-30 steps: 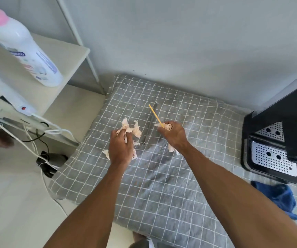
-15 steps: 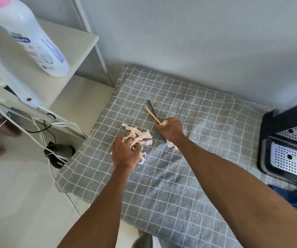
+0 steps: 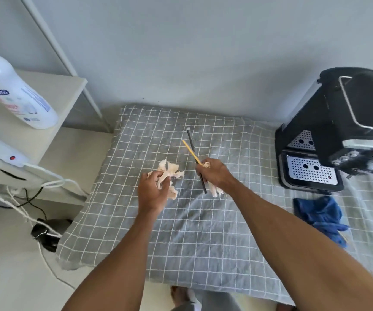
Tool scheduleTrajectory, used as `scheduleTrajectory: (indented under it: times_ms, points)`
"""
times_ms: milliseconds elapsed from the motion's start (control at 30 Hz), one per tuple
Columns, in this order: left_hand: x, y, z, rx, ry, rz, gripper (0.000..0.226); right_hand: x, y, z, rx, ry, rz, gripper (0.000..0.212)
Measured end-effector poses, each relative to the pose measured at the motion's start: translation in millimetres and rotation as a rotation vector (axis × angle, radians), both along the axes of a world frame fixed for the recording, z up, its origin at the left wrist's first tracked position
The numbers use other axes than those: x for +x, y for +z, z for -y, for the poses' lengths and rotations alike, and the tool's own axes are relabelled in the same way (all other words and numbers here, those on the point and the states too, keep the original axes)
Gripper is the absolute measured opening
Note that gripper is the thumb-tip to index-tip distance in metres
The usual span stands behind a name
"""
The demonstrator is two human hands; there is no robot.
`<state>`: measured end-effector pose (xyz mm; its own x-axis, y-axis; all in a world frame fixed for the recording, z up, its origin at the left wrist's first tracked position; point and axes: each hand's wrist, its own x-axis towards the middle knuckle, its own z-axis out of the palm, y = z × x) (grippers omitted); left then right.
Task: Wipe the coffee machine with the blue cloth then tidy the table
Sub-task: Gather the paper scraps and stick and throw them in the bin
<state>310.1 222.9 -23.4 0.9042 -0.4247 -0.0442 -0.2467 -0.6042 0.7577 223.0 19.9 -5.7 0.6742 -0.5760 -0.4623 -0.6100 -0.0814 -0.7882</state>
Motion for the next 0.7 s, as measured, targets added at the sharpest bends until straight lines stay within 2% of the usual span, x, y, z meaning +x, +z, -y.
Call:
scheduleTrajectory:
  times_ms: [200,300,500,700]
  points:
    - [-37,15,29,-0.084,-0.173,-0.016,0.025,-71,28,-2,-0.052,-0.13,0.032,0.01]
    - [-68,15,50,-0.102,-0.263,-0.024,0.023,-119,31,-1,-0.058,-0.192,0.045,0.012]
    - [-152,13,100,-0.129,-0.493,-0.051,0.021,-235,28,4,-0.099,-0.367,0.0,0.008]
    - [-261,12,145,-0.134,-0.771,-0.155,0.022,-372,25,2,-0.105,-0.623,0.001,0.012]
